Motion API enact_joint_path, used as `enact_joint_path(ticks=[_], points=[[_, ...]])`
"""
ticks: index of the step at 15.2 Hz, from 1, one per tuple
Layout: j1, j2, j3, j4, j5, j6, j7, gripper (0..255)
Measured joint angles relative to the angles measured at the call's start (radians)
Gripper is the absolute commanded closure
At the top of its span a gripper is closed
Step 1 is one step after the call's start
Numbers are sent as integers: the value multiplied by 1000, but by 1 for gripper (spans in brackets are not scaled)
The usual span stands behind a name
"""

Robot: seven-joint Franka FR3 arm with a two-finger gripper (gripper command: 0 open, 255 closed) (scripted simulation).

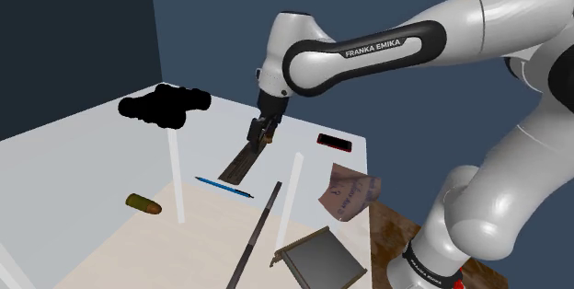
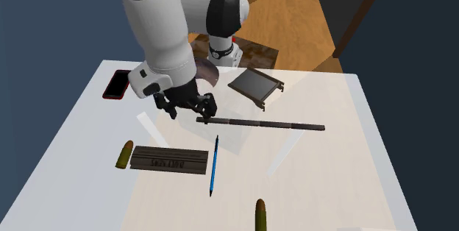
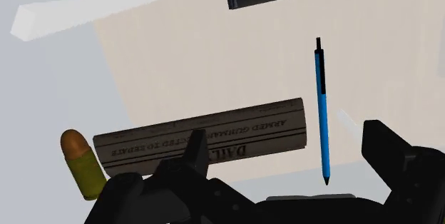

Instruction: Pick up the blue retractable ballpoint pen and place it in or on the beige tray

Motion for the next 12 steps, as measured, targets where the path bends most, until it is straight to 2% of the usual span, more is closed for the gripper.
enact_joint_path(ticks=[8, 12], points=[[51, 298, 57, 202, -105, 86, 76, 0], [80, 410, 65, 278, -153, 115, 103, 0]])
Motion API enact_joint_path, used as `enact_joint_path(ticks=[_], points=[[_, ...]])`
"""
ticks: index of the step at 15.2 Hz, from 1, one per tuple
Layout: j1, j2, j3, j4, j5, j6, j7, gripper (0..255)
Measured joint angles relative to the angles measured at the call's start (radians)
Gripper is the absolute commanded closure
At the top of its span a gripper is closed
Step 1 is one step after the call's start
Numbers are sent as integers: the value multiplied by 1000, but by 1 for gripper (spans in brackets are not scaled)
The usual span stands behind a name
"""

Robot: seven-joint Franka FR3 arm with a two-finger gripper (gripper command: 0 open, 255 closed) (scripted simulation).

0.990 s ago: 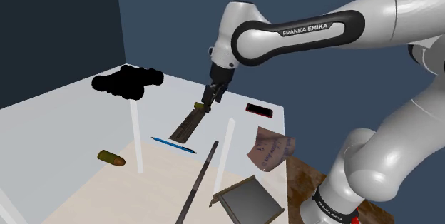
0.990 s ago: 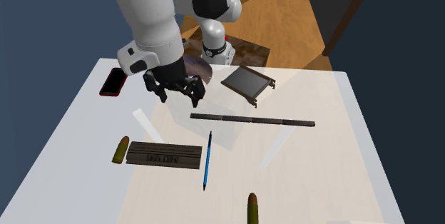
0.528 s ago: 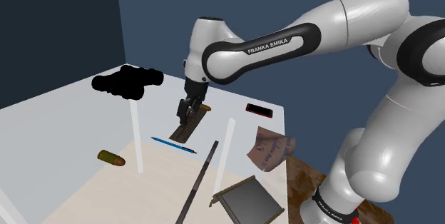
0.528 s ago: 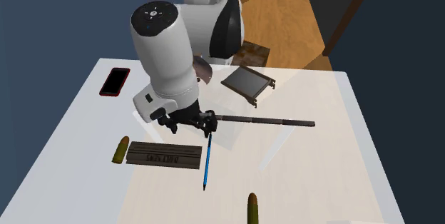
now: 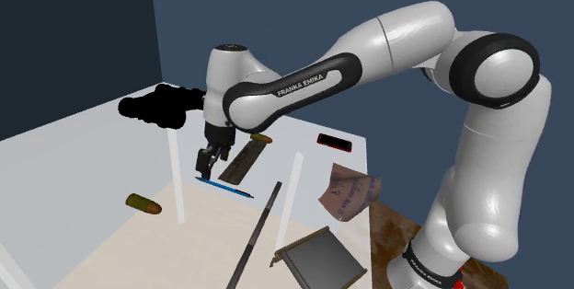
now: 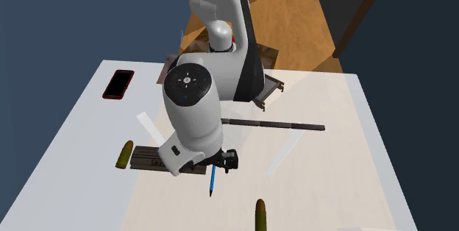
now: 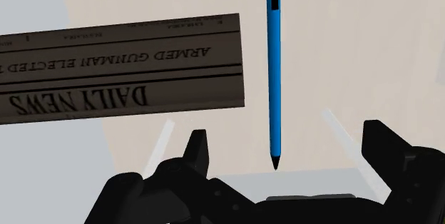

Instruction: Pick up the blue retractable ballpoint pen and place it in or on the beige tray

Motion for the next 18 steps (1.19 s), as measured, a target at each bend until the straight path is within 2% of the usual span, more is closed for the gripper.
enact_joint_path(ticks=[7, 13, 14, 18], points=[[12, 70, -6, 0, -27, 68, 17, 0], [13, 78, -7, 0, -29, 75, 18, 0], [13, 78, -7, 0, -29, 75, 18, 255], [13, 78, -7, 0, -29, 75, 18, 255]])
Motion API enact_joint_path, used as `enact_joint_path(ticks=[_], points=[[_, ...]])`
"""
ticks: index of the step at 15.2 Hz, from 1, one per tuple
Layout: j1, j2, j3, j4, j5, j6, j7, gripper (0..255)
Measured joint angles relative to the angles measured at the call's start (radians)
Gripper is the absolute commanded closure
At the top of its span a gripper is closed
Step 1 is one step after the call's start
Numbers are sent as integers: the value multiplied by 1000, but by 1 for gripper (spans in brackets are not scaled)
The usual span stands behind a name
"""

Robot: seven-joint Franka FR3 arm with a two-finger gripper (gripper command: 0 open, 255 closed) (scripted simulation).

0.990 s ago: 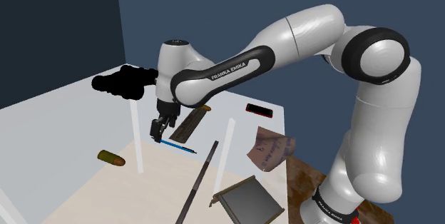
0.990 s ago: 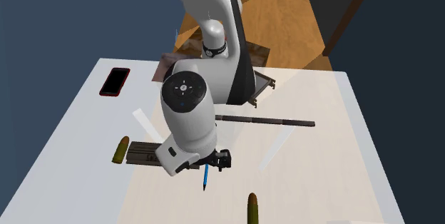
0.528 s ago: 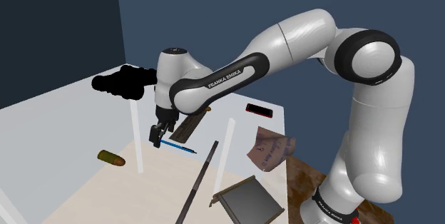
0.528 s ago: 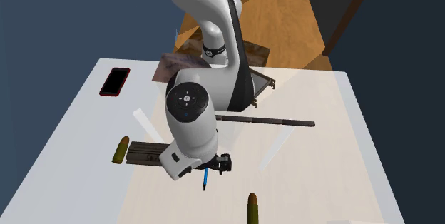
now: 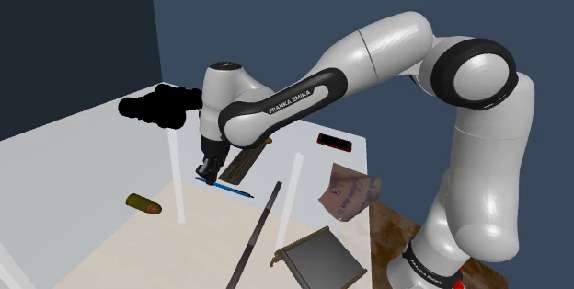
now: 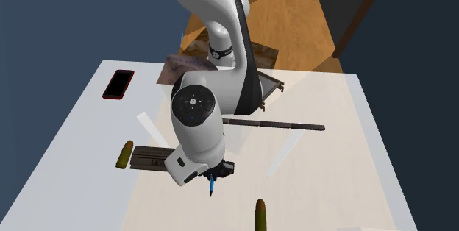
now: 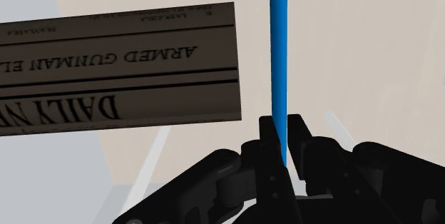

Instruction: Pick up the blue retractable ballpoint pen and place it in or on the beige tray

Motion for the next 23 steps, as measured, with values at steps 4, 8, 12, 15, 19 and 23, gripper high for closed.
enact_joint_path(ticks=[4, 8, 12, 15, 19, 23], points=[[0, 0, 0, 0, 0, 0, 0, 255], [-1, -7, 1, 6, 3, -13, -3, 255], [-4, -31, 5, 29, 12, -59, -7, 255], [-5, -51, 8, 45, 19, -94, -11, 255], [-7, -71, 10, 69, 26, -137, -15, 255], [-8, -87, 12, 104, 33, -187, -19, 255]])
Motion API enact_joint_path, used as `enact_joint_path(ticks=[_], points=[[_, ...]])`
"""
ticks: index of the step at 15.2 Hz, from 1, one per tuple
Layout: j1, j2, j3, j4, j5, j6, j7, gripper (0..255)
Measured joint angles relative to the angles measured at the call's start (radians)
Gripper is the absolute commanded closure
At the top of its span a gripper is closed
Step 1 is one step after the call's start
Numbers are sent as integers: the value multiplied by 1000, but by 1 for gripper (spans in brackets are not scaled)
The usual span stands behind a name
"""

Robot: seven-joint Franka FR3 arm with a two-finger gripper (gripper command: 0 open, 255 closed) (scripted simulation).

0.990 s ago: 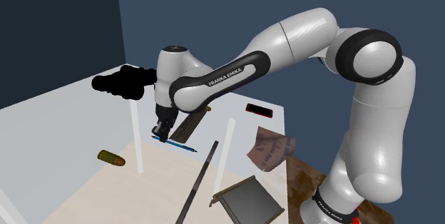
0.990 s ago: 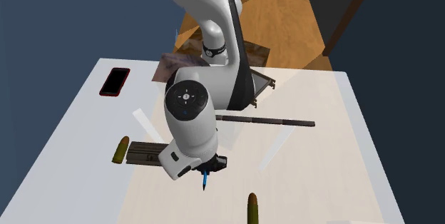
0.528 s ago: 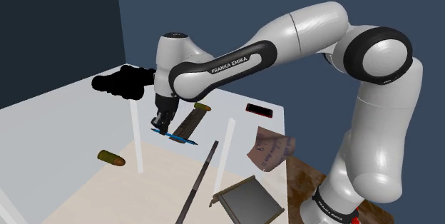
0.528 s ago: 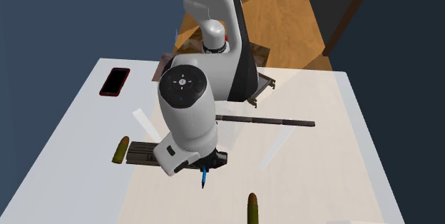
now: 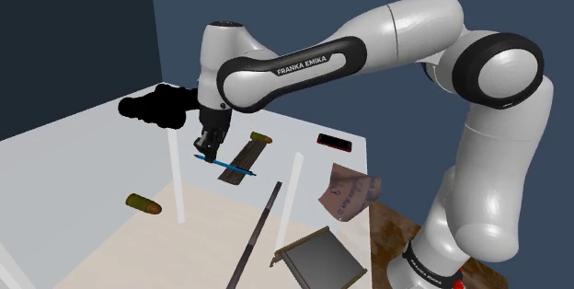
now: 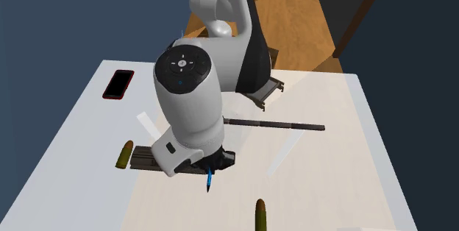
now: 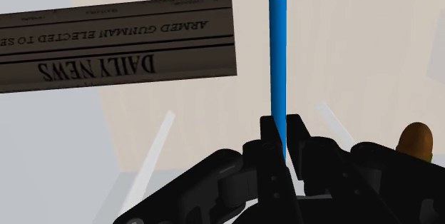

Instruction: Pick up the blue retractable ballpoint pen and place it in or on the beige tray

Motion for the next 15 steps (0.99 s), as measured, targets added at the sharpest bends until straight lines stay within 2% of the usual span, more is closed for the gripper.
enact_joint_path(ticks=[7, 15], points=[[-2, -27, 2, 58, 9, -83, -5, 255], [15, -279, 33, -226, 83, -41, 19, 255]])
